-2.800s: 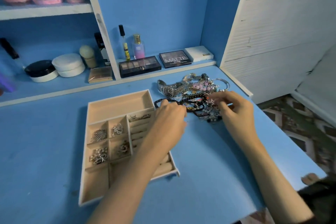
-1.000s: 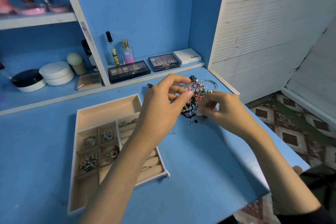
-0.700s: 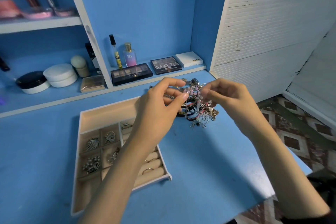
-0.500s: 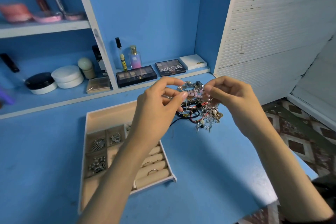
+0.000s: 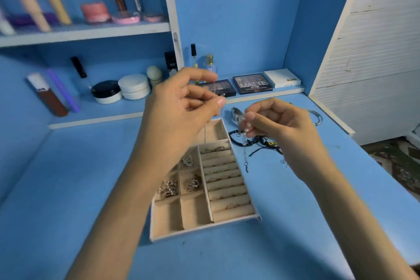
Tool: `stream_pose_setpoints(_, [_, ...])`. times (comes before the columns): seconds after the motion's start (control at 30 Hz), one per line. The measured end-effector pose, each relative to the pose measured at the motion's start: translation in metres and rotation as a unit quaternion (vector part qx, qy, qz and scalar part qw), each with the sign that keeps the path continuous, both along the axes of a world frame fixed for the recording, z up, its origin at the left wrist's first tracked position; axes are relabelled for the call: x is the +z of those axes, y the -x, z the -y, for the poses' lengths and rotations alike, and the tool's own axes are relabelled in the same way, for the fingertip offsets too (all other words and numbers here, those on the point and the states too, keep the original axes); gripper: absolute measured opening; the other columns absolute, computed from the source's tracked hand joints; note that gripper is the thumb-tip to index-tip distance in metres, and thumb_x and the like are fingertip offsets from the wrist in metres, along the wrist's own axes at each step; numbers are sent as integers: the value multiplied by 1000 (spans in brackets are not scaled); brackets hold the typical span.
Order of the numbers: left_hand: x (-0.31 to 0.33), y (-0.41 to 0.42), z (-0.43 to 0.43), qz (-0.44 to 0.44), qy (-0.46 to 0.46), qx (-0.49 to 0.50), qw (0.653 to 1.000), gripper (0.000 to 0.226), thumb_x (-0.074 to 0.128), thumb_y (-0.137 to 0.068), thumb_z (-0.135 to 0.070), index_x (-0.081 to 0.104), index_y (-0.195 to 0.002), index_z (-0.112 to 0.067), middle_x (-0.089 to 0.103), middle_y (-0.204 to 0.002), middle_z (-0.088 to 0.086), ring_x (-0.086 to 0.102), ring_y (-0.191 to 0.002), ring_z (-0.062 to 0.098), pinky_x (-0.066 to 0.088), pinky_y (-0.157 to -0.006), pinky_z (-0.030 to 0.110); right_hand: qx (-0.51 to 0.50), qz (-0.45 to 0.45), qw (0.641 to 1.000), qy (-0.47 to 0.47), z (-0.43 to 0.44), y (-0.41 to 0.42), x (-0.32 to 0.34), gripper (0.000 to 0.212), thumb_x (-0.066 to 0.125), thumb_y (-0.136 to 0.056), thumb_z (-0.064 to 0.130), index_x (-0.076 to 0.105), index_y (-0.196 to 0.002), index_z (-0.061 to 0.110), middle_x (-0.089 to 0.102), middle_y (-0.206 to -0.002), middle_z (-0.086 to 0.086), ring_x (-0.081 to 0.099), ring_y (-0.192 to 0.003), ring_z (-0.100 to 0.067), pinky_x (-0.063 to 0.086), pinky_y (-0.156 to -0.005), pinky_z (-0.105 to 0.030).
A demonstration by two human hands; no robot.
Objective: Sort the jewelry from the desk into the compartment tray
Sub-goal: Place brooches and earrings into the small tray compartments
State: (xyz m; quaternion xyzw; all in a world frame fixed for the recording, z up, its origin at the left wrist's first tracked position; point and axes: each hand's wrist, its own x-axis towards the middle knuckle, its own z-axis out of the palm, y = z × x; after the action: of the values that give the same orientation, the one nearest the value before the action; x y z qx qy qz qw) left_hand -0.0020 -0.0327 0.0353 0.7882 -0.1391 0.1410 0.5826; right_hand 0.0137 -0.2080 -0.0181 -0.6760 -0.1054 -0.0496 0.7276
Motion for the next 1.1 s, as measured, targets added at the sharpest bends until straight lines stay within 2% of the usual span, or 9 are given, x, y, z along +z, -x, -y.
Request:
stream_pose_setpoints(0.23, [-4, 12, -36, -8, 1, 38, 999, 24, 70, -78, -13, 63, -95, -29, 69, -74, -4, 67, -67, 12, 54, -64, 23, 51, 0, 999, -3, -40, 4, 2, 9, 64, -82, 5, 64, -89, 0, 70, -81, -19, 65, -70, -19, 55, -68, -24])
stream_pose_setpoints(0.43, [-15, 21, -55, -24, -8, 61, 998, 25, 71, -77, -15, 63, -96, -28, 69, -73, -7, 67, -66, 12, 53, -63, 26, 77, 0, 997, 9, -65, 8, 4, 12, 65, -81, 6, 64, -90, -1, 69, -82, -20, 65, -72, -24, 57, -72, -28])
stream_pose_setpoints(0.67, [-30, 30, -70, -58, 4, 77, 995, 24, 70, -76, -17, 63, -93, -31, 68, -72, -5, 66, -64, 12, 49, -60, 22, 86, -10, 996, 31, -80, 13, 3, 10, 66, -80, 8, 65, -88, 2, 71, -80, -18, 67, -75, -32, 57, -75, -35])
stream_pose_setpoints(0.8, [-42, 33, -73, -80, 8, 83, 993, 23, 71, -75, -16, 63, -92, -30, 69, -72, -4, 67, -65, 16, 52, -65, 31, 95, -6, 995, 40, -87, 16, 2, 8, 67, -80, 9, 66, -86, 5, 71, -79, -17, 68, -70, -25, 58, -75, -35])
stream_pose_setpoints(0.93, [-53, 35, -76, -98, 25, 86, 991, 22, 70, -77, -13, 64, -92, -27, 69, -72, 1, 68, -69, 24, 55, -73, 42, 93, 1, 994, 50, -91, 19, 3, 8, 67, -80, 9, 66, -88, 5, 71, -79, -15, 68, -74, -30, 58, -75, -38])
stream_pose_setpoints(1.03, [-60, 38, -78, -121, 31, 80, 989, 22, 70, -76, -13, 64, -93, -25, 69, -72, 2, 68, -70, 25, 56, -71, 38, 85, 4, 994, 67, -93, 19, 2, 8, 67, -81, 11, 66, -88, 7, 72, -79, -13, 69, -76, -29, 56, -77, -46])
stream_pose_setpoints(1.1, [-64, 38, -78, -138, 25, 76, 987, 23, 71, -75, -13, 64, -93, -25, 69, -74, 2, 66, -70, 24, 54, -70, 34, 82, 9, 994, 67, -94, 19, 3, 6, 67, -81, 10, 66, -87, 7, 72, -79, -13, 69, -76, -29, 57, -77, -43])
